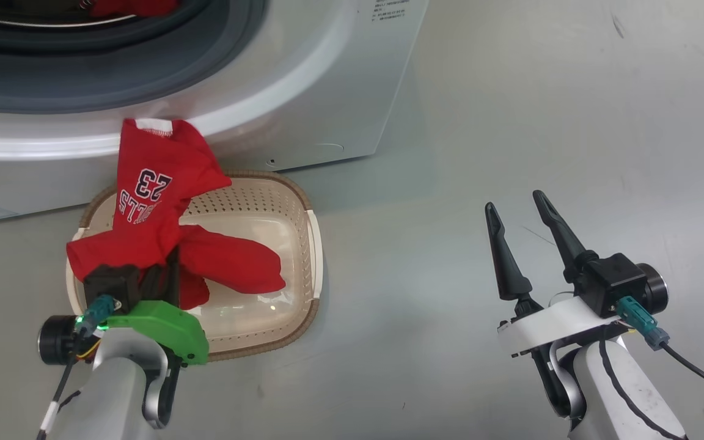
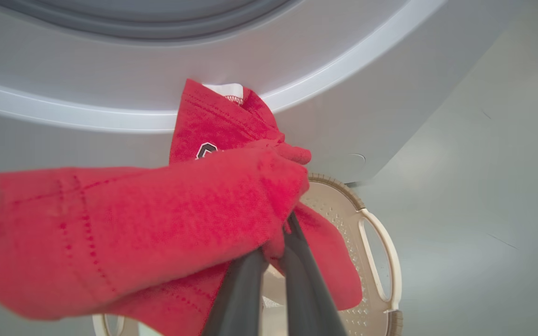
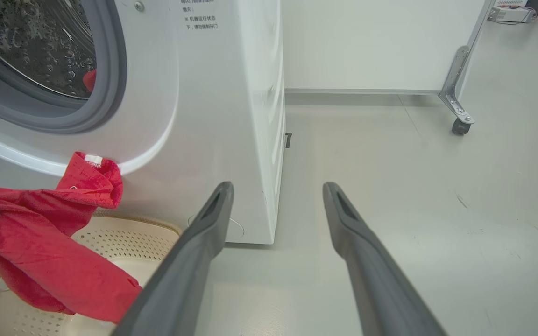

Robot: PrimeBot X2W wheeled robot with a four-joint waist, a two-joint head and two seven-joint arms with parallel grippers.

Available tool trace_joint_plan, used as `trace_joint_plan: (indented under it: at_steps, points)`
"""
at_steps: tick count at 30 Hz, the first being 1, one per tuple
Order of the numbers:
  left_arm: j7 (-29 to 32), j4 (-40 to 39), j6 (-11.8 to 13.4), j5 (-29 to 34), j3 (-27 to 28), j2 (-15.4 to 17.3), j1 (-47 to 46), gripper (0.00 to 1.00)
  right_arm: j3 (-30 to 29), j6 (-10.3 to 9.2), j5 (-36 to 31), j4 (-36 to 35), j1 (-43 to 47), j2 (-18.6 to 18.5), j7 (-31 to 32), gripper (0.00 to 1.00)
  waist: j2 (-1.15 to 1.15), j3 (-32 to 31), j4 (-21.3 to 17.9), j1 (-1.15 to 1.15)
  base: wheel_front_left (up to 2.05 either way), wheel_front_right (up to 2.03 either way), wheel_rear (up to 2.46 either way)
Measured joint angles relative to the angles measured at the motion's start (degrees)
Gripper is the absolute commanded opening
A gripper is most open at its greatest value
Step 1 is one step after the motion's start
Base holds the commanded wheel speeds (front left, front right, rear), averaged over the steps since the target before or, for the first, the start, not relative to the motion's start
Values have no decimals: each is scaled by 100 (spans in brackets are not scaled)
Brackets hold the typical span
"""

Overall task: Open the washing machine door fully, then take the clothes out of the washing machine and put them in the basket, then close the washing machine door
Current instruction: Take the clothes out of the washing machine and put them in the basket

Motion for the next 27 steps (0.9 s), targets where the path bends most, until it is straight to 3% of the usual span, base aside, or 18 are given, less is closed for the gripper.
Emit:
trace_joint_plan:
  at_steps: [17,19,20,21,27]
  points:
    - [561,1563,-51,-88,211,314,-1073,1,146,19,45,-114,-454,24,0,100,0,760,-442,0,0,0,0]
    - [689,1760,-77,-119,211,299,-1129,41,140,16,58,-112,-466,26,0,100,0,809,-509,0,0,0,0]
    - [739,1863,-83,-133,178,283,-1176,65,115,14,62,-112,-466,31,0,100,0,833,-536,0,0,0,0]
    - [775,1941,-107,-133,153,269,-1226,100,89,8,62,-112,-467,31,0,100,0,857,-560,0,0,0,0]
    - [833,2292,-104,-133,157,227,-1524,100,78,5,147,-105,-486,33,0,100,0,925,-631,0,0,0,0]
